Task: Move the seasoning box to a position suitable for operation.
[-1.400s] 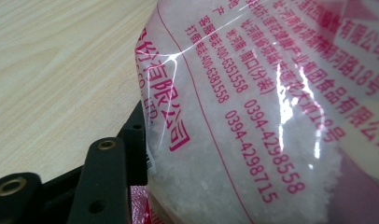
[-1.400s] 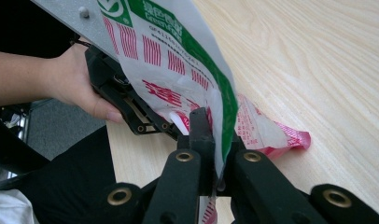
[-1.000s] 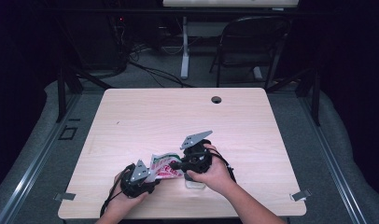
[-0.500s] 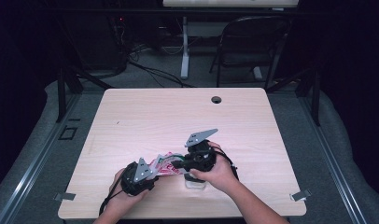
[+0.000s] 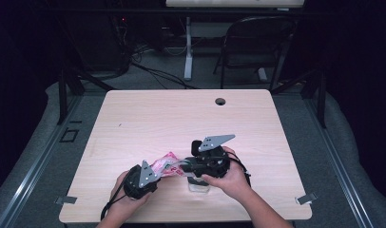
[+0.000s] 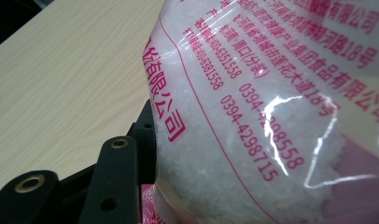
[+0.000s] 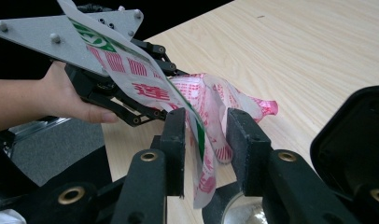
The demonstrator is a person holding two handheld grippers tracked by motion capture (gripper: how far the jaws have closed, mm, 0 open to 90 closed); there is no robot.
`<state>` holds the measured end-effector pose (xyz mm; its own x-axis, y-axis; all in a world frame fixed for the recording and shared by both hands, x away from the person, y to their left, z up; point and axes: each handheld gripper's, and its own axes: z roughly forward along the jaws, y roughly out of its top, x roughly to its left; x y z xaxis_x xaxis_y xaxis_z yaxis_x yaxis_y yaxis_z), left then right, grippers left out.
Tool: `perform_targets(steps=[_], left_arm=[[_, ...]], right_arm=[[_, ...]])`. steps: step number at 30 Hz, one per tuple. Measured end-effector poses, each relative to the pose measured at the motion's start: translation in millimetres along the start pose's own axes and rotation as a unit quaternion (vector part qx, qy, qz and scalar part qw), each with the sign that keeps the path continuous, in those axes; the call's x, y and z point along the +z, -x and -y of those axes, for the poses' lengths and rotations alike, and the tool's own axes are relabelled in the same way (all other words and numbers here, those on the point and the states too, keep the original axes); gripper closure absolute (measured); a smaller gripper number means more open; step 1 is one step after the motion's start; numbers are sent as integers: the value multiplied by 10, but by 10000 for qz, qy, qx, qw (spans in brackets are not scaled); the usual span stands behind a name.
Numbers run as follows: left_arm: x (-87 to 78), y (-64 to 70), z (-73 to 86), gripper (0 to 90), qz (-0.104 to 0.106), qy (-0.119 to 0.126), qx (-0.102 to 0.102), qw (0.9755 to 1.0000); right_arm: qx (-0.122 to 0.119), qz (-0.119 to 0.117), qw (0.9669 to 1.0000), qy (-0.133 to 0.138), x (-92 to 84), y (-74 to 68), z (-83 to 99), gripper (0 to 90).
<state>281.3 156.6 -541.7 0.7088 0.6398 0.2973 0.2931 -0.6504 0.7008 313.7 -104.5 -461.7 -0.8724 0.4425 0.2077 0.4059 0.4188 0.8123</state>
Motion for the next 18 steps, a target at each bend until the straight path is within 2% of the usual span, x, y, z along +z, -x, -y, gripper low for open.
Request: perform_targets(steps=[9,12,18], left_arm=[[1,-1,3,556,-243,8,34,9997],[-12,-15,2,557,-250,15,19,9997],[-40,-5,-9,558,-406,72,42,9991]], right_arm=[[104,37,9998,193,-97,31,138,680],[130,41,9997,227,-127,37,149,680],[145,102,9993,316,-221,36,166,681]])
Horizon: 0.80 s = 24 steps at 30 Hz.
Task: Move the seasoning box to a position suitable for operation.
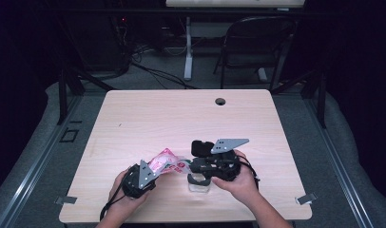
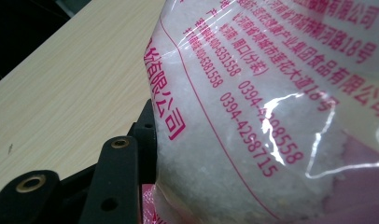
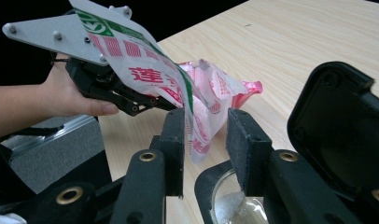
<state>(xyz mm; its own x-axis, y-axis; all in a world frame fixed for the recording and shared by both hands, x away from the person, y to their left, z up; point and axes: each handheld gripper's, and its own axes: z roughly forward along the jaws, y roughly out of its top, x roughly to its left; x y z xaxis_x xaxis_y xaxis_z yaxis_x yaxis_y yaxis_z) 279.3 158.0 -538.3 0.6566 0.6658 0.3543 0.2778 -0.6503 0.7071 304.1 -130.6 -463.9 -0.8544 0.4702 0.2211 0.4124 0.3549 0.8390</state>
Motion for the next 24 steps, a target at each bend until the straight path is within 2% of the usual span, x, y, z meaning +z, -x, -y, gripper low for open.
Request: perform_targets(steps=[3,11,12,17,22,23,24], left_arm=[[12,-2,-13,558,-49,34,25,10000],[30,4,-101,559,-319,19,401,9987],[30,4,-101,559,-319,19,401,9987],[21,-8,-174,560,-435,-8,674,9968],[6,-19,-215,561,-483,-46,835,9953],[-15,-29,-246,561,-519,-74,957,9940],[-19,-31,-255,561,-528,-56,972,9938]], right_arm=[[63,32,9999,74,-25,25,15,681],[155,154,9997,54,-89,102,40,668],[155,154,9997,54,-89,102,40,668],[271,207,9994,75,-150,142,50,669],[288,225,9993,50,-178,153,51,673],[304,243,9992,54,-188,155,50,675],[306,232,9992,54,-192,159,50,676]])
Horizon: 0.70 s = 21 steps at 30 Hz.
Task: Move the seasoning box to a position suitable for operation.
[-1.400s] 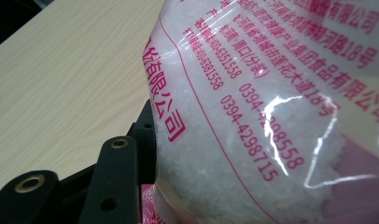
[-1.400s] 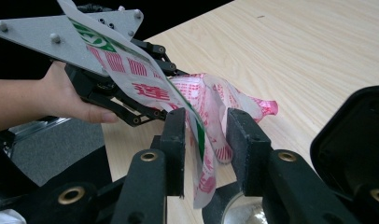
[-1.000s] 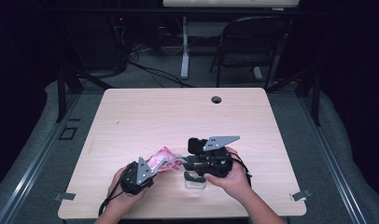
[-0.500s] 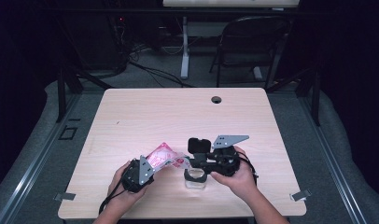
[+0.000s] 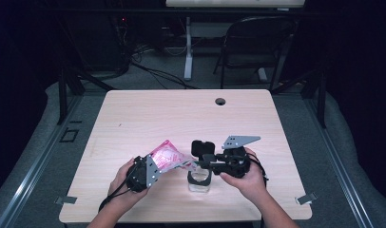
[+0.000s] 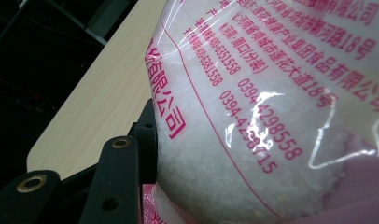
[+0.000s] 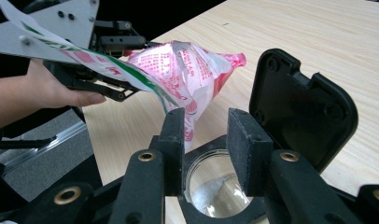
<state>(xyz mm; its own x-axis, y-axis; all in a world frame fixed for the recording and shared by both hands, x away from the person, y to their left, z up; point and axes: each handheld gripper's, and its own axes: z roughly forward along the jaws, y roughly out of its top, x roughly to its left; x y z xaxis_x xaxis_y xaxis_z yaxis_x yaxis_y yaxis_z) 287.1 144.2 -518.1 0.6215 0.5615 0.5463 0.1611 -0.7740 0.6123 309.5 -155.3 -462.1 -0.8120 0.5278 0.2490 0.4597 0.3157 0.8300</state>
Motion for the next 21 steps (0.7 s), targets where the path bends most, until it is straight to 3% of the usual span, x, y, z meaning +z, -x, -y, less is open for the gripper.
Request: perform_targets(steps=[5,10,21], left_arm=[[-51,-51,-58,562,80,-23,244,9997],[-80,-48,-105,563,-10,-49,529,9986],[-65,-23,-169,564,-207,-13,737,9971]], right_arm=[[20,3,10000,29,-9,7,2,677],[3,14,10000,55,-15,-3,18,677],[111,82,9998,123,-28,31,12,681]])
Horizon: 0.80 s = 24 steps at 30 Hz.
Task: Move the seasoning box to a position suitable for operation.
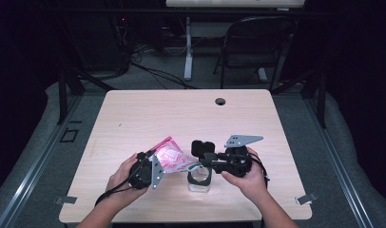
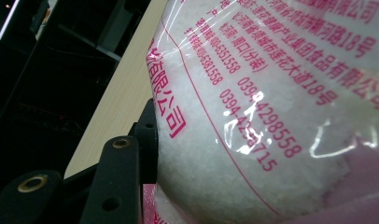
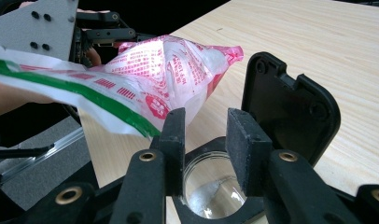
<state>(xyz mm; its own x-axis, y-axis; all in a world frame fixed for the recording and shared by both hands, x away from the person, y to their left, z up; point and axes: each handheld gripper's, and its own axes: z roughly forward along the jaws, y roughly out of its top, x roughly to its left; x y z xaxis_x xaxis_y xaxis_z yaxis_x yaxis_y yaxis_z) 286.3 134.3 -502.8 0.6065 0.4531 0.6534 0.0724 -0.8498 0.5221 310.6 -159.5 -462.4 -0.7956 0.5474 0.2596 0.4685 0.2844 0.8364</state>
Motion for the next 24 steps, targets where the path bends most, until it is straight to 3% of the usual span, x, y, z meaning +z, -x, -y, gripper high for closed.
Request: perform_targets(steps=[12,20,24], left_arm=[[27,10,-40,566,-264,-47,369,9990],[28,11,-81,567,-377,-114,590,9975],[33,24,-103,568,-365,-112,651,9971]], right_arm=[[156,77,9997,146,-31,13,-48,673],[187,-69,9995,255,-19,-40,-124,672],[100,-29,9999,123,25,-47,-135,674]])
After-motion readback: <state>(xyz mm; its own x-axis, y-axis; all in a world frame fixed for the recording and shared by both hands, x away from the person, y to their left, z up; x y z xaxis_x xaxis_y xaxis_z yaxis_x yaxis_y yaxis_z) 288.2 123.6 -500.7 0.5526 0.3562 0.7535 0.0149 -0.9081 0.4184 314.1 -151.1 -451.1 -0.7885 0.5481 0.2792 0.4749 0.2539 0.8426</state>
